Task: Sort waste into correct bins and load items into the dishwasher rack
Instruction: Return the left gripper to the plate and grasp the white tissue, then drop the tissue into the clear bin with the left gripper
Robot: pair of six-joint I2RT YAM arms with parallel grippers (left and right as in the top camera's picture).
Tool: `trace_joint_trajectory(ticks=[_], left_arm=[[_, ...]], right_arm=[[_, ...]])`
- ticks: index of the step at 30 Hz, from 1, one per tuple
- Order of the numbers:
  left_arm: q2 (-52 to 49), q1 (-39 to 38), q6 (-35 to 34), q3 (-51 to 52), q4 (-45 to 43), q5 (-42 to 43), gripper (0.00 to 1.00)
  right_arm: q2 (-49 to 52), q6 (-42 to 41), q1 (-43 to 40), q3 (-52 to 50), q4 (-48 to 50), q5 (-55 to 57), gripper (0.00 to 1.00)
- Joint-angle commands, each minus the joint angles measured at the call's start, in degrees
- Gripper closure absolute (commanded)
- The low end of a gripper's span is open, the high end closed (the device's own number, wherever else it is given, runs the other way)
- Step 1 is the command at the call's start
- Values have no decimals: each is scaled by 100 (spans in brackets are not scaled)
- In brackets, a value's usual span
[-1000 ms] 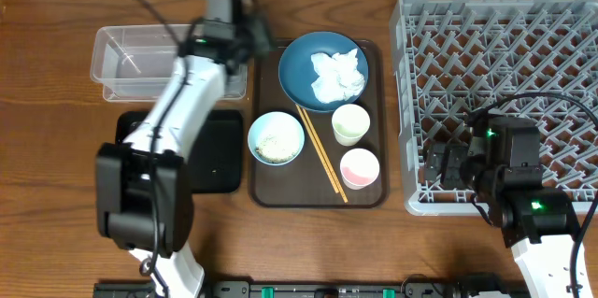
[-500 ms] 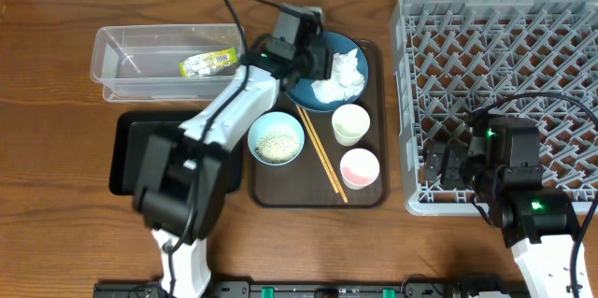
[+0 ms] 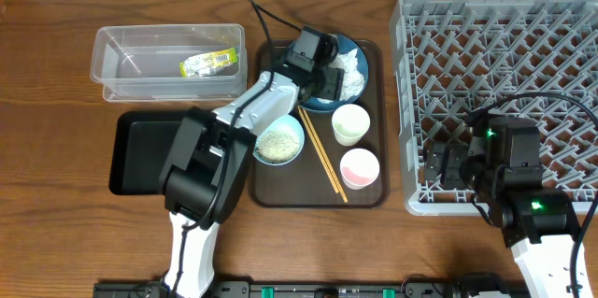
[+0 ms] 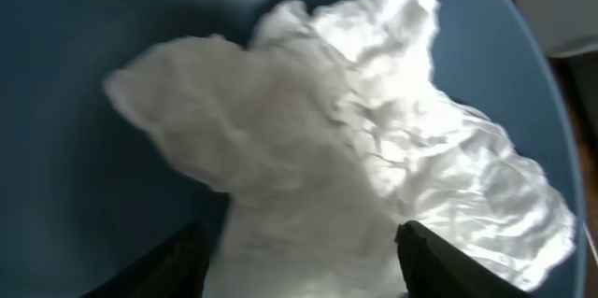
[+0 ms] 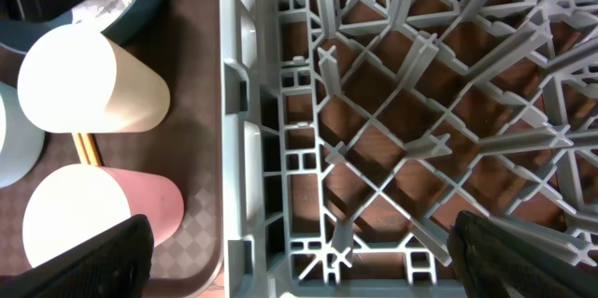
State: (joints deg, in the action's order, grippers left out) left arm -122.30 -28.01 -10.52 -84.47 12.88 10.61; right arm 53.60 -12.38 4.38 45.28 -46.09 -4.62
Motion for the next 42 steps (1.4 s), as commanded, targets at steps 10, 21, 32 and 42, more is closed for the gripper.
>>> trace_joint_trajectory(ticks=[10,21,32,42], left_arm=[[-219,-63,63,-74,7,33,89],[841,369,63,-74,190,28,94],[2249,1596,63,-74,1047,-564,94],[2232,2612,61,-72,1711,-774,94]], right_arm=[[-35,66,13,138,-2,31,1],[-35,68,13,138,-4,33,1],[-35,68,13,138,-4,33,1],[-35,66,13,138,-2,33,1]])
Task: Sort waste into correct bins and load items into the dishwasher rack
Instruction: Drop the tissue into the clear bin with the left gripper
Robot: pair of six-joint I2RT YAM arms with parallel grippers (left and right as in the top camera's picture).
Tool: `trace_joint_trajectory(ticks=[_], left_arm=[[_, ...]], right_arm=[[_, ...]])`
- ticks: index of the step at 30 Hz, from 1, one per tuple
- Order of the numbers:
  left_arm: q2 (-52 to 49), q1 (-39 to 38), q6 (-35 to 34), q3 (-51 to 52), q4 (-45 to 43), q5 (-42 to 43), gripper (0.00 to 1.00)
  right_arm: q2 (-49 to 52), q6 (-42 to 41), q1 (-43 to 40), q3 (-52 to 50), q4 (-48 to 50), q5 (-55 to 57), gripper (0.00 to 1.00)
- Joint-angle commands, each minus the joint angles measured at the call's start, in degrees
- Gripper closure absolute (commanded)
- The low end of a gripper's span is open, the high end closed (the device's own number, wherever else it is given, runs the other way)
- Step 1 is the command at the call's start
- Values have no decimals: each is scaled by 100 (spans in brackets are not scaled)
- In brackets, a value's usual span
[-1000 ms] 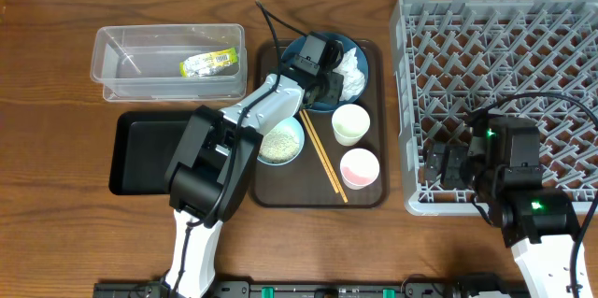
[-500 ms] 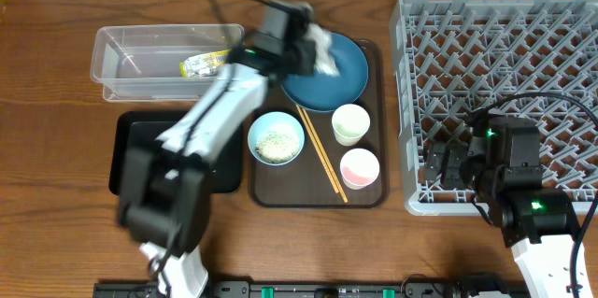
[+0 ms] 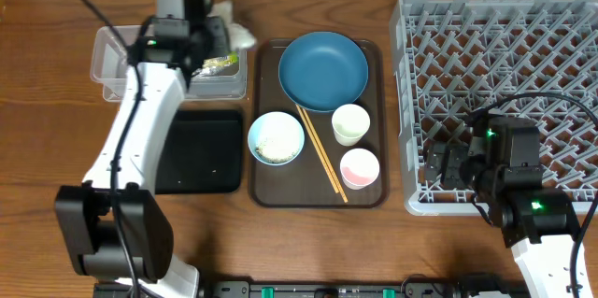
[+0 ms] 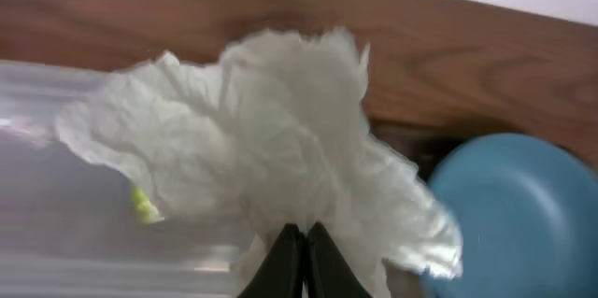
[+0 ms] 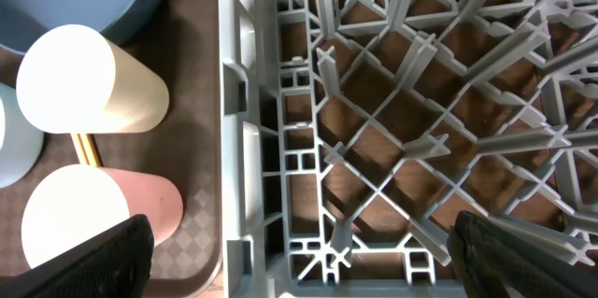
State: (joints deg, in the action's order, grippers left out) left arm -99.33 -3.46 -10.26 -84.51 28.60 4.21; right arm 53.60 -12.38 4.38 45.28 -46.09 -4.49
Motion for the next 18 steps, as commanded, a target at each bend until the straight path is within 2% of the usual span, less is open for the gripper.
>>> trace_joint_trajectory(ticks=[1,4,6,7,9,13,18], left_arm=[[-85,225,35,-66,210,-153,94],[-131,367,35,-20,271,-192,93],[-142,422,35,2,280,-192,83],[-142,435,37,2,284,-192,68],[-140,442,39,2,256,-197,58],[-129,442,39,0,197,-195,51],[76,387,37,0,236,4,50]], right_arm=[[-35,66,13,138,-2,20,1],[-35,66,13,138,-2,20,1],[-35,66,13,138,-2,20,1],[-35,66,13,138,-2,20,1],[-35,66,13,138,-4,20,1],[-35,66,13,138,-4,20,1],[-35,66,13,138,-2,20,1]])
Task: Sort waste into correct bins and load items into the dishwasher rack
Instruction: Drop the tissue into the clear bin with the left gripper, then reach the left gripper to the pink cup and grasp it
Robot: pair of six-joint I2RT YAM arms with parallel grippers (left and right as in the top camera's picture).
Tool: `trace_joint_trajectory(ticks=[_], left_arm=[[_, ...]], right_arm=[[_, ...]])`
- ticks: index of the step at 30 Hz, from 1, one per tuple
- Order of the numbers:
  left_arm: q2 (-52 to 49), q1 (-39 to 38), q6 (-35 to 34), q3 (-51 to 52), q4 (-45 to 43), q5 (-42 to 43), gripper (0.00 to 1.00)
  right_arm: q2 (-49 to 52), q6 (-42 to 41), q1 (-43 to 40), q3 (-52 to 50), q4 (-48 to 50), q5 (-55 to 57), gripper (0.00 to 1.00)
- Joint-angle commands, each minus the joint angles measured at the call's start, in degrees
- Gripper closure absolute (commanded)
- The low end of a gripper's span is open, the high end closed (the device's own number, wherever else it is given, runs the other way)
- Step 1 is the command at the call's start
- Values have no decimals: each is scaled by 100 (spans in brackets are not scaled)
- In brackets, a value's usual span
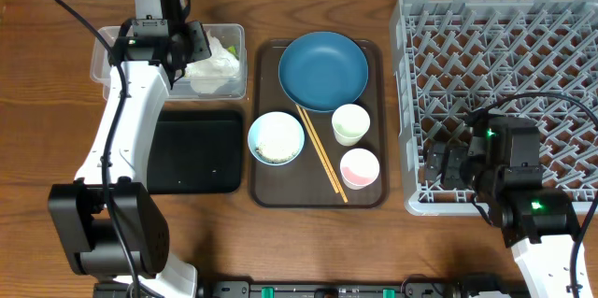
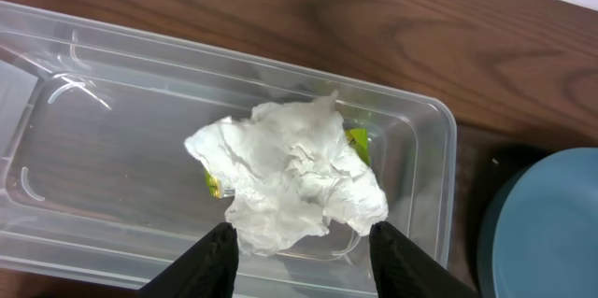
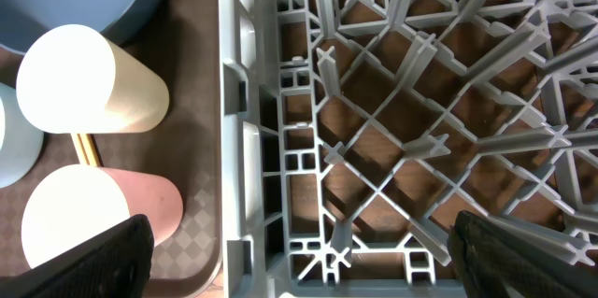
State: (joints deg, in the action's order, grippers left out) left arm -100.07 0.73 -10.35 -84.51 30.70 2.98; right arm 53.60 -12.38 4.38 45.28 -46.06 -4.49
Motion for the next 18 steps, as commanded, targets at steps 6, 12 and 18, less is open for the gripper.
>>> trace_joint_trajectory(ticks=[6,12,18], left_arm=[[693,-439,42,0,476,1086,49],[778,-1235,-96,0,1788,1440,48],[684,-2284,-111,2,2741,1440,44]], right_arm=[[-35,66,13,138,-2,20,1],[-35,66,13,138,-2,20,1],[-35,66,13,138,-2,20,1]])
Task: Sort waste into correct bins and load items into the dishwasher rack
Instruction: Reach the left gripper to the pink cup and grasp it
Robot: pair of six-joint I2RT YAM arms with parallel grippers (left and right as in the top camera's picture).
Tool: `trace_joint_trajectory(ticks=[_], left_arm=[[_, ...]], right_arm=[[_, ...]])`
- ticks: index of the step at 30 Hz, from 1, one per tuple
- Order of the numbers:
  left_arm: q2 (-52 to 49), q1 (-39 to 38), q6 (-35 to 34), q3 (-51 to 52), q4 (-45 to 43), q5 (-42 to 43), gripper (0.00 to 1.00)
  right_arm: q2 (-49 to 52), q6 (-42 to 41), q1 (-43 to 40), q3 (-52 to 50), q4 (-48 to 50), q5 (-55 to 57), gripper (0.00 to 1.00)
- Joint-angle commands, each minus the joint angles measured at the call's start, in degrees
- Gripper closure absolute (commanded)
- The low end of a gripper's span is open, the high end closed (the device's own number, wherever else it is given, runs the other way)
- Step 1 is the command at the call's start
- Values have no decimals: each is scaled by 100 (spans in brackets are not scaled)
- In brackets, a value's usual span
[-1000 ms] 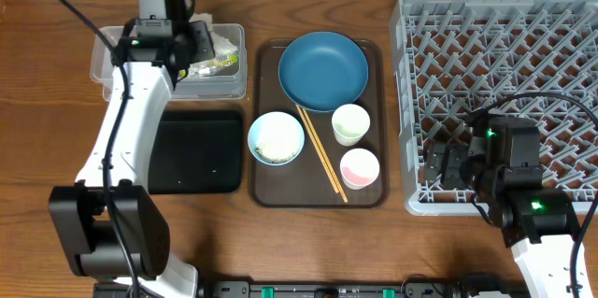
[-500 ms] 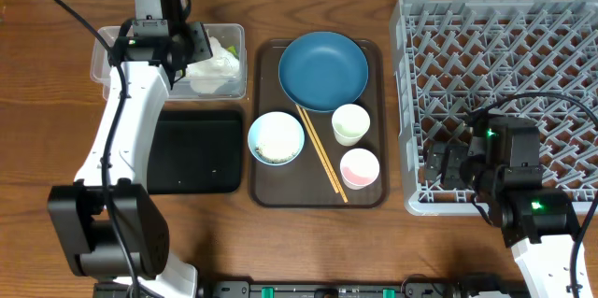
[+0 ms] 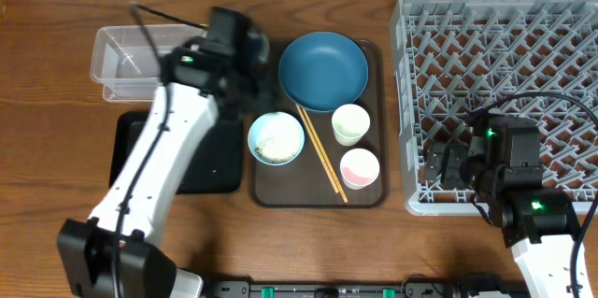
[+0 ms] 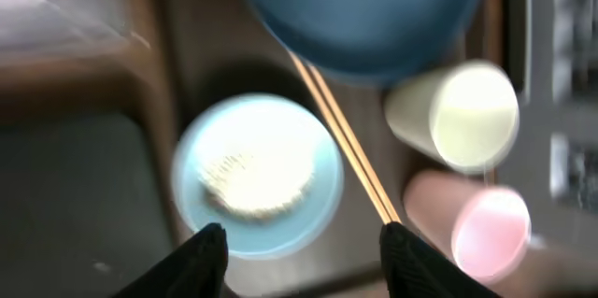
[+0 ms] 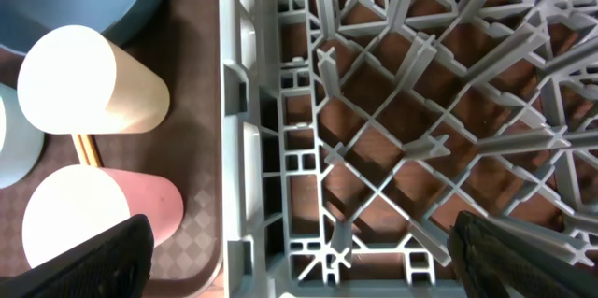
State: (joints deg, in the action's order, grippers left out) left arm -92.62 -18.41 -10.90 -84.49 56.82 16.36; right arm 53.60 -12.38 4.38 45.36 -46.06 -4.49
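Observation:
My left gripper (image 4: pixel 308 262) is open and holds nothing; it hovers over the brown tray (image 3: pixel 372 195), above a light blue bowl (image 4: pixel 257 172) with rice in it. The left wrist view is blurred. It shows the blue plate (image 4: pixel 360 8), wooden chopsticks (image 4: pixel 341 139), a cream cup (image 4: pixel 453 116) and a pink cup (image 4: pixel 486 233). The left arm (image 3: pixel 201 78) covers the right end of the clear bin (image 3: pixel 131 55). My right gripper (image 5: pixel 299 261) stands open over the front left corner of the grey dishwasher rack (image 5: pixel 374 149).
A black bin (image 3: pixel 201 163) sits left of the tray, partly under the left arm. The rack (image 3: pixel 505 55) fills the right side of the table. In the overhead view the bowl (image 3: pixel 276 137), plate (image 3: pixel 322 72) and both cups stand on the tray.
My left gripper, still open, has moved from above the clear bin, where the napkin lay, to above the bowl on the tray. The right arm has not moved.
My left gripper was open around a white napkin on the blue plate. Then it was shut on the napkin above the clear bin. Then the napkin lay in the bin and the gripper was open. Now the gripper is over the tray.

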Motion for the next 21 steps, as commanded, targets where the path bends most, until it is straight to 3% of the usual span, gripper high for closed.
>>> trace_joint_trajectory(ticks=[1,11,21], left_arm=[[-74,-549,-57,2,146,101,43],[-577,-1891,-214,111,-72,98,43],[-1408,-2361,-444,114,-234,98,43]], right_arm=[[-35,66,13,129,-2,20,1],[-35,66,13,129,-7,20,1],[-35,66,13,129,-24,17,1]])
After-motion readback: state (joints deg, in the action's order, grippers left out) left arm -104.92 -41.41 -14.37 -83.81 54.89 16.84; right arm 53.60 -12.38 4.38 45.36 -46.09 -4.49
